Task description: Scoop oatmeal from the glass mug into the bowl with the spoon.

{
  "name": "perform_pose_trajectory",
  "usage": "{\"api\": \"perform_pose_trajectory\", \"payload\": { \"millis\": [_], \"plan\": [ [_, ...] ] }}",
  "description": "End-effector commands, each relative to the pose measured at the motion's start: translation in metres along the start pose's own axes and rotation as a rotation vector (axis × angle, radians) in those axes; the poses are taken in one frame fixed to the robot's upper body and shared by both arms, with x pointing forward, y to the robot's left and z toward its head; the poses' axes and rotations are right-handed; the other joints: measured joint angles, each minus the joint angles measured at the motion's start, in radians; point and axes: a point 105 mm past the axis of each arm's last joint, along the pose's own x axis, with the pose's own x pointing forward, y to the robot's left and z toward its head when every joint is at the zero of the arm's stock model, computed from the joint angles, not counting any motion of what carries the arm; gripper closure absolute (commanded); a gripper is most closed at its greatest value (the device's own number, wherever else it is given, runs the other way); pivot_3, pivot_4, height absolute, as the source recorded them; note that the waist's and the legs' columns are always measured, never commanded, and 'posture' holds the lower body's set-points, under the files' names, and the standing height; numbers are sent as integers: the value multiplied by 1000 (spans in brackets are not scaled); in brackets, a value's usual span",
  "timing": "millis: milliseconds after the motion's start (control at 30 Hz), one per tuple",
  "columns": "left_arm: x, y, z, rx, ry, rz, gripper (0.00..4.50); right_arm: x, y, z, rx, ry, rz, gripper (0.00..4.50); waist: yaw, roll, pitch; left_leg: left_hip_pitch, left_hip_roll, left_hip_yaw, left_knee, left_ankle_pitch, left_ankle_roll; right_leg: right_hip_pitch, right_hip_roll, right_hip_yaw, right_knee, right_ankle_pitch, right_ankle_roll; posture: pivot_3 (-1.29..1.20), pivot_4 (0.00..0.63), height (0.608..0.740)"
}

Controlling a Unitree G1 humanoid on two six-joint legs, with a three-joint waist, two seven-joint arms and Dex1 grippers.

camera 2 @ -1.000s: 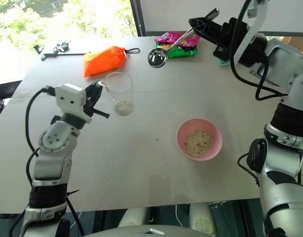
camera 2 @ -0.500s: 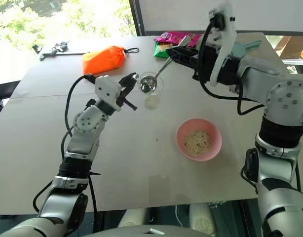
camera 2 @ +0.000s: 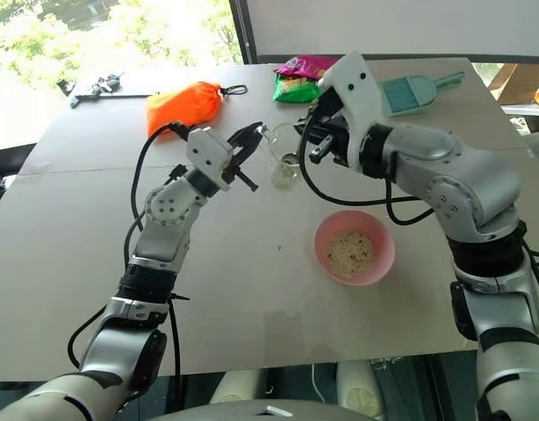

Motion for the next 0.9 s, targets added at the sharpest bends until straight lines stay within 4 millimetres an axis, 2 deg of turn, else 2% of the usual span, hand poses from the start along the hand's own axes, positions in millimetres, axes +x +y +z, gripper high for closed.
{"api": "perform_pose_trajectory", "payload": {
  "millis": [33,267,467,900],
  "plan": [
    [9,1,25,46,-104,-8,4466,-2,8,9,-4,-45,34,4500,0,0,0,0,0,0,0,0,0,0,0,0,0,0,0,0,150,740],
    [12,-1,20,42,-92,-9,4466,-9,12,14,206,-61,112,4500,1,0,0,0,0,-1,1,0,0,0,0,0,1,0,0,0,150,740],
    [15,-1,21,41,-94,-6,4466,-12,10,26,329,-96,139,4500,-1,0,0,0,0,-1,2,0,0,0,0,0,4,0,0,0,150,740],
    [15,-7,15,41,-69,-27,4466,-32,-30,34,638,-152,64,4500,0,0,0,0,0,0,3,0,0,0,0,0,5,0,0,0,150,740]
  ]
}}
